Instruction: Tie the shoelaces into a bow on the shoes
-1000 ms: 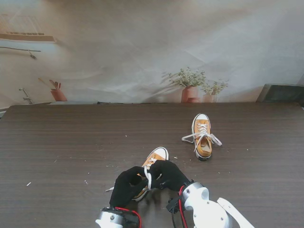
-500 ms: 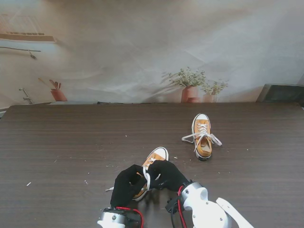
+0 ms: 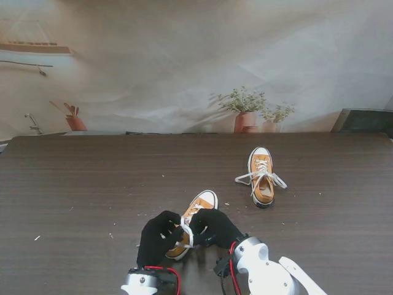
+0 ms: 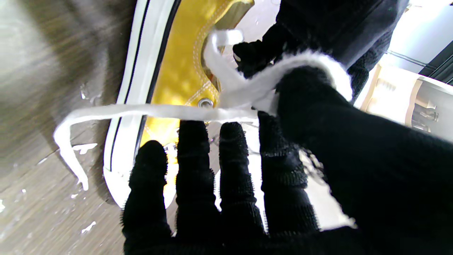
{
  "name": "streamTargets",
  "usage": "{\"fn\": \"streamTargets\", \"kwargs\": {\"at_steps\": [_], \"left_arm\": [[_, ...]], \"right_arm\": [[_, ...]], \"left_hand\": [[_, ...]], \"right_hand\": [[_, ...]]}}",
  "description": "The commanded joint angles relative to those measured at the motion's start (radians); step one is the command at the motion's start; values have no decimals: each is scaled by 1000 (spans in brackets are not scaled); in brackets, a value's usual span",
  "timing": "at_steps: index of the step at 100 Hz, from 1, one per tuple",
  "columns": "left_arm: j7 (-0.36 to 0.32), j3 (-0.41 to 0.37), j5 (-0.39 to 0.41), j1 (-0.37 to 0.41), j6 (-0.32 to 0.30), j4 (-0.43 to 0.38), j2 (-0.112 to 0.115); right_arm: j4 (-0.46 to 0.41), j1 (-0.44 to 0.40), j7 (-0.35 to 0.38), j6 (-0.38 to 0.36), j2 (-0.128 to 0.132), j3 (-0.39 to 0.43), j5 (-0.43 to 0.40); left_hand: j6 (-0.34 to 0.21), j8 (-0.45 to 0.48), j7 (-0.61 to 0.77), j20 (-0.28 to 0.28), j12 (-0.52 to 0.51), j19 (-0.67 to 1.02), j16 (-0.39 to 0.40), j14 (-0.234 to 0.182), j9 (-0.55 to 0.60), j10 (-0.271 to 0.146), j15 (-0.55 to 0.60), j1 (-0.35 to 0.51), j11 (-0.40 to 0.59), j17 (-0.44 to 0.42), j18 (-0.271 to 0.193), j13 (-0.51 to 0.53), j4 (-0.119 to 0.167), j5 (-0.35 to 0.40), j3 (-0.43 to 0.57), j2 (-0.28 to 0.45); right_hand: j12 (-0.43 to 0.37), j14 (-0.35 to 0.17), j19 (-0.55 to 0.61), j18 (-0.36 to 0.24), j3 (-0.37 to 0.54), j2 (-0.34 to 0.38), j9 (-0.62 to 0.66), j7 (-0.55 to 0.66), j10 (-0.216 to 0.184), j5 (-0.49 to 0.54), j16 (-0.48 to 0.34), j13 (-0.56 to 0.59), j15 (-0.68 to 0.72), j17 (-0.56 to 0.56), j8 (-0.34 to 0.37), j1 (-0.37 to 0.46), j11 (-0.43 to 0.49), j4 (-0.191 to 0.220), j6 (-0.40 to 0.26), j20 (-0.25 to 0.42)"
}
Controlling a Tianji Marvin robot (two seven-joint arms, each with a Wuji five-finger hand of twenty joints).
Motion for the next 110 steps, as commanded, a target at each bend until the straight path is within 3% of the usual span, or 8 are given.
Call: {"fn": "streamTargets", "kwargs": {"at_steps": [1, 19, 41, 63, 69, 89, 110], "left_arm": [[-11, -6, 1, 8, -3, -7, 1], [-10, -22, 1, 14, -2, -7, 2], [-10, -42, 5, 5, 20, 0, 4], [-14, -57, -3, -10, 41, 16, 4], [-13, -63, -6, -13, 44, 20, 3], [-13, -80, -15, -27, 55, 38, 2], [-34, -89, -49, -52, 77, 59, 0]], "right_arm": [[1, -3, 15, 1, 1, -1, -2], [4, -3, 5, 2, -2, -2, -2], [37, 16, -59, 6, -20, -15, -11], [55, 25, -97, 2, -26, -24, -56], [59, 28, -108, 3, -28, -27, -66], [75, 35, -146, 7, -33, -39, -113], [96, 42, -197, 12, -38, -48, -180]], "left_hand": [[-54, 36, 54, 13, 24, -5, 35, -6, -18, -1, -1, -34, 13, -8, 21, -18, -3, -13, 19, -20], [-44, 49, 56, 16, 31, -8, 35, -3, -23, 0, -4, -32, 11, -17, 21, -23, -6, -23, 19, -13], [-40, 57, 51, 19, 35, -13, 36, 0, -28, 1, -9, -25, 6, -25, 23, -31, -16, -30, 5, 0], [-41, 59, 44, 23, 36, -15, 37, 3, -27, 3, -11, -14, 3, -27, 26, -30, -25, -30, -12, 7], [-41, 60, 43, 24, 35, -16, 37, 3, -27, 3, -11, -11, 2, -27, 27, -30, -25, -30, -14, 7], [-45, 55, 34, 26, 33, -18, 38, 3, -24, 5, -12, -8, -1, -27, 27, -30, -28, -26, -26, 13], [-59, 37, 13, 28, 25, -22, 37, 3, -20, 5, -16, -1, -7, -31, 27, -32, -31, -11, -48, 20]], "right_hand": [[14, -3, 15, -7, 34, -8, 25, 1, -29, 40, 14, 21, -2, 1, 13, 11, -4, 51, -49, -6], [14, -4, 15, -7, 23, 9, 23, -4, -27, 32, 14, 19, -3, 1, 12, 8, -6, 51, -64, -6], [15, -1, 11, -2, -80, 101, 19, -44, -22, 7, 14, 14, -4, -1, -3, 5, -14, 43, -181, -7], [16, -4, 9, -3, -122, 95, 26, -57, -28, 33, 12, 17, -6, -2, -54, 22, -17, 16, -247, -7], [19, -2, 10, -2, -122, 77, 33, -38, -29, 42, 11, 19, -6, 0, -100, 32, -16, 8, -245, -6], [20, 0, 11, -2, -103, 27, 45, -29, -33, 74, 11, 25, -3, 7, -155, 48, -14, 3, -226, -7], [19, 3, 12, -2, -89, 15, 53, -18, -35, 79, 10, 26, -2, 6, -177, 56, -12, 4, -202, -8]]}}
